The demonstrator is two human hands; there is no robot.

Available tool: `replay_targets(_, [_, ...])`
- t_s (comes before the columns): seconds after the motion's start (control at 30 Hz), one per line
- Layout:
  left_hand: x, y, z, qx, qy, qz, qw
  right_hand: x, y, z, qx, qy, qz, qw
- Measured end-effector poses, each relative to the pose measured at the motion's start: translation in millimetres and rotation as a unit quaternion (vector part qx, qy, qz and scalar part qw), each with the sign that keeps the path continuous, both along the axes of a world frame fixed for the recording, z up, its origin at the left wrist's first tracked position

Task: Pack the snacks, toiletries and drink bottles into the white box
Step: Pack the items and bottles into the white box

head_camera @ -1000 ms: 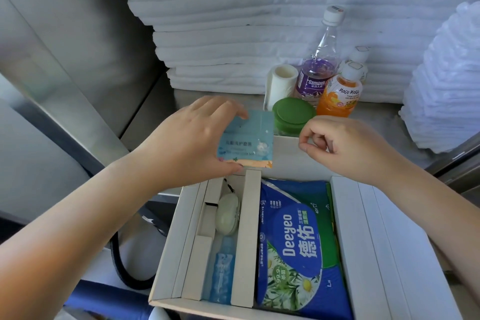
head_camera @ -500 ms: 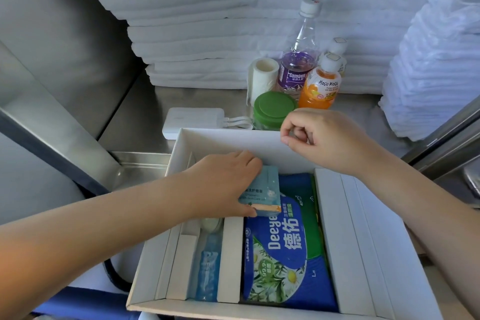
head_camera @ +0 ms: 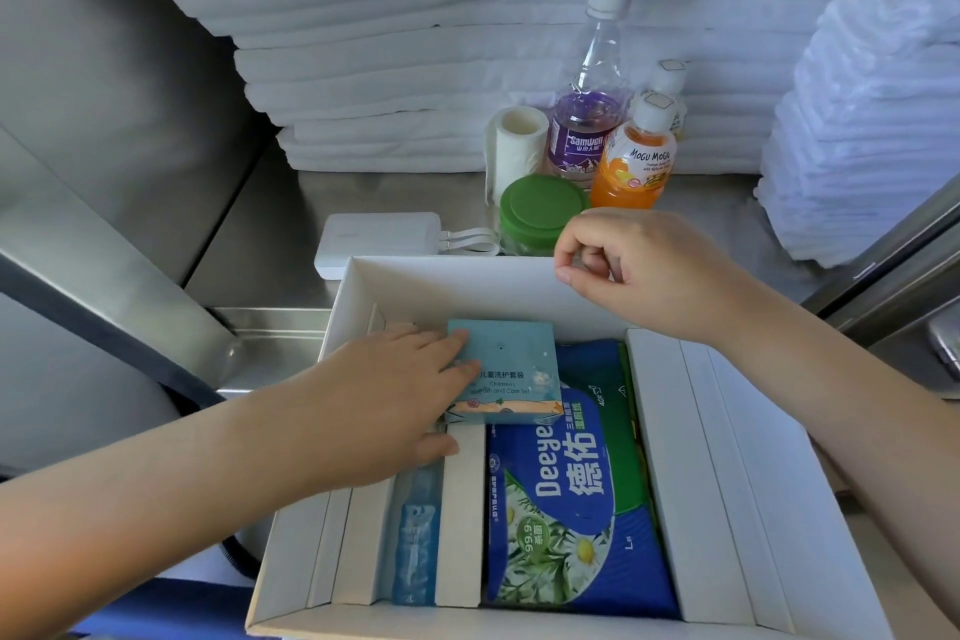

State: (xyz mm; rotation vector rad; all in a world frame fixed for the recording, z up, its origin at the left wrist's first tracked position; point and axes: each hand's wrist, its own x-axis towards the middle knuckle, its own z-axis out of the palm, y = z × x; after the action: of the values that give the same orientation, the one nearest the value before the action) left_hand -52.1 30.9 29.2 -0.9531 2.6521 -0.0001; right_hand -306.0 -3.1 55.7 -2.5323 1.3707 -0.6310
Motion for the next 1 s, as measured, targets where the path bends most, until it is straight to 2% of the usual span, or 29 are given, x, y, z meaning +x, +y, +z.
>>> replay_targets(0.1, [0.7, 0.8, -10.0, 0.016, -0.031, -0.001, 0.999, 0.4, -0.7, 0.1, 0.002, 0.003, 0.002, 1.0])
replay_targets(0.3, [-23.4, 6.9, -17.0, 0.044, -0.039, 0.026, 0.998, 0.6, -0.5, -0.1, 0.002, 0.002, -0.005, 1.0])
replay_targets(0.43, [-42.2, 9.9, -18.8, 0.094, -0.082, 0.042, 0.991, 0.7, 0.5, 0.2, -0.001, 0.0, -0.008, 1.0])
replay_targets(0.53, [-50.6, 10.3, -18.7, 0.074, -0.112, 0.043, 0.99, 1.3, 1.2, 0.4, -0.002, -0.003, -0.008, 1.0])
replay_targets(0.63, [-57.2, 9.2, -13.6, 0.061, -0.083, -0.004, 0.995, 1.2, 2.0, 0.2, -0.002, -0.005, -0.012, 1.0])
replay_targets(0.73, [-64.8, 8.1, -11.1, 0.107, -0.059, -0.055, 0.991, 0.8, 1.8, -0.1, -0.004, -0.003, -0.013, 1.0])
replay_targets(0.83, [-69.0, 7.8, -12.9, 0.136, -0.054, -0.059, 0.987, 0.5, 1.3, -0.3, -0.004, 0.002, -0.012, 1.0])
replay_targets(1.0, [-69.6, 12.3, -18.5, 0.127, -0.062, -0.058, 0.988, 0.9, -1.3, -1.0, -0.005, 0.002, -0.012, 1.0])
